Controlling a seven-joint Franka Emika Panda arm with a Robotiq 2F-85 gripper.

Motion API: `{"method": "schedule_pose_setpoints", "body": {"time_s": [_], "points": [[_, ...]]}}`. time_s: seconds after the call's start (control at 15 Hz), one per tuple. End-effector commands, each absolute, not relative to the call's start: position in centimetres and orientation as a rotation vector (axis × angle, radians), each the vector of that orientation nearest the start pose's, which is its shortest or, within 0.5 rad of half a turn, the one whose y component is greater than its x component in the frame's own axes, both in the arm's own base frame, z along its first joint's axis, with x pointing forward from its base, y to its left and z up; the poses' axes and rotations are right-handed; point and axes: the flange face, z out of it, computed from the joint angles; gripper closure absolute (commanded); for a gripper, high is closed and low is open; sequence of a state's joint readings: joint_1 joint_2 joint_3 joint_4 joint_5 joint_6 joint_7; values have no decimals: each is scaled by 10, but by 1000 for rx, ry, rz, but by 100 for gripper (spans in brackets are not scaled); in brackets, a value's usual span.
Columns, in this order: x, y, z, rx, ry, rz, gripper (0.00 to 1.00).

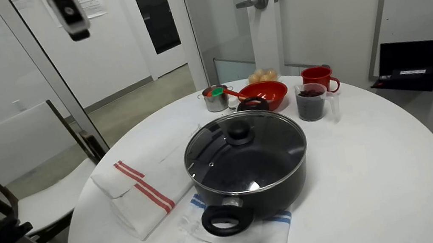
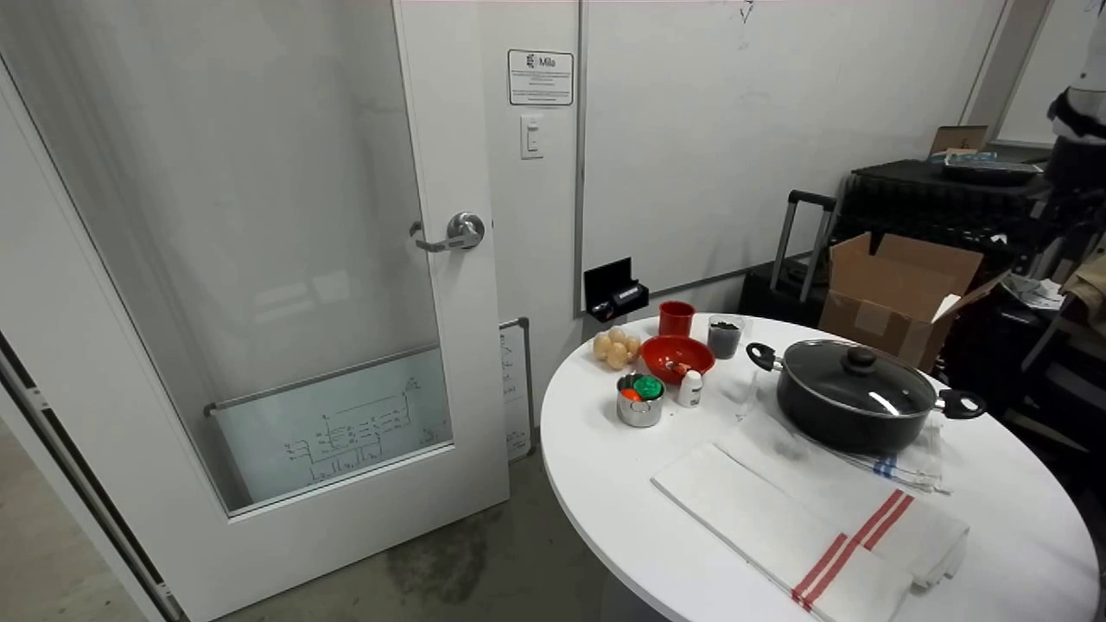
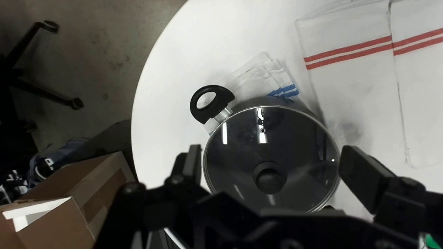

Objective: Remove the lid of the pot

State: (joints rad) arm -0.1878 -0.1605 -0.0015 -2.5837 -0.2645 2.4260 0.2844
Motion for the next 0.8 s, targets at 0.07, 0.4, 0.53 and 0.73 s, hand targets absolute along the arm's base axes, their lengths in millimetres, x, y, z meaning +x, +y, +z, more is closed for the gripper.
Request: {"method": "schedule_pose_setpoints", "body": {"time_s": [0.07, 0.4, 0.53, 0.73], "points": [[480, -121, 279, -3254, 430, 37, 0], [529, -138, 242, -3247, 427, 112, 0], [547, -136, 228, -3237, 411, 129, 0], [566, -132, 207, -3232, 388, 146, 0]]}}
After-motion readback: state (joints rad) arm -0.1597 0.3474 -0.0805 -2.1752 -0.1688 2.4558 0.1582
